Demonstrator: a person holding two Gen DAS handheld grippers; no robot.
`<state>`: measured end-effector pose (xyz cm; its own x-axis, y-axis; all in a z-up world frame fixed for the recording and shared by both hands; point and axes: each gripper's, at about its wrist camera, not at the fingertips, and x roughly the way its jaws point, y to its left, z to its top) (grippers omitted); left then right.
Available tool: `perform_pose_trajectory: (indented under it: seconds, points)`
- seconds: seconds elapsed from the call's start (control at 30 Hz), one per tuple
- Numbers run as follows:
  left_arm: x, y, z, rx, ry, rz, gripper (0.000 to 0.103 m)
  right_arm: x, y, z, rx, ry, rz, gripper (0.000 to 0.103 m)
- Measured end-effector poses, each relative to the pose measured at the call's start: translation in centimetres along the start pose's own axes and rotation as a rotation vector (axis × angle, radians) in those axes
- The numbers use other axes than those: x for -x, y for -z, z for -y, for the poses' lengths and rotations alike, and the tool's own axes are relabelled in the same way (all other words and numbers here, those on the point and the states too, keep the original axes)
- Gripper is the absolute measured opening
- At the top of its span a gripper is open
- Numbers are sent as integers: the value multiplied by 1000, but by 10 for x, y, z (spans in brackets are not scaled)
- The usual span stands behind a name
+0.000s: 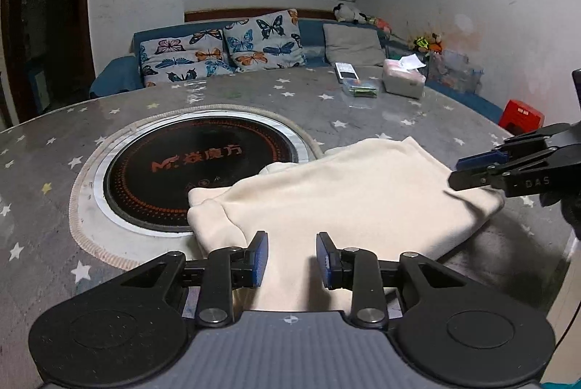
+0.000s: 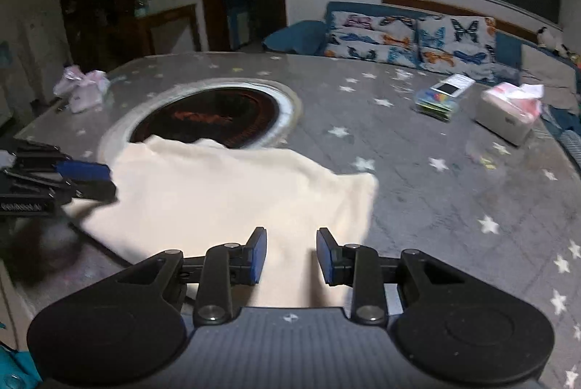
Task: Fold clothes
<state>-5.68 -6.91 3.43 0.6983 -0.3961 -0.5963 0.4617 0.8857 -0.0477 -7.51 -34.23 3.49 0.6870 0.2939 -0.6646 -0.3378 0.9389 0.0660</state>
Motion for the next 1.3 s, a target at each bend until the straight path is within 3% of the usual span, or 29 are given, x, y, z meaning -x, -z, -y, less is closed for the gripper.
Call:
perform_pose_trajectory:
  seconds: [0.27, 0.4, 0.53, 0.6, 1.3]
  points:
    - [6, 12, -1, 20, -18, -16, 32, -5, 8, -9, 0, -45, -11, 31]
    - [13, 9, 2, 23, -22, -2, 38, 5, 5, -15, 34, -28, 0, 36]
    - [15, 11, 2, 37, -37, -12, 41, 10, 2, -24, 54, -58, 17, 37]
    - [14, 13, 2, 47, -47, -23, 44, 9, 3, -30, 66, -78, 15, 43]
    - [22, 22, 2, 82, -137, -80, 67, 6, 10, -45, 78, -92, 15, 50]
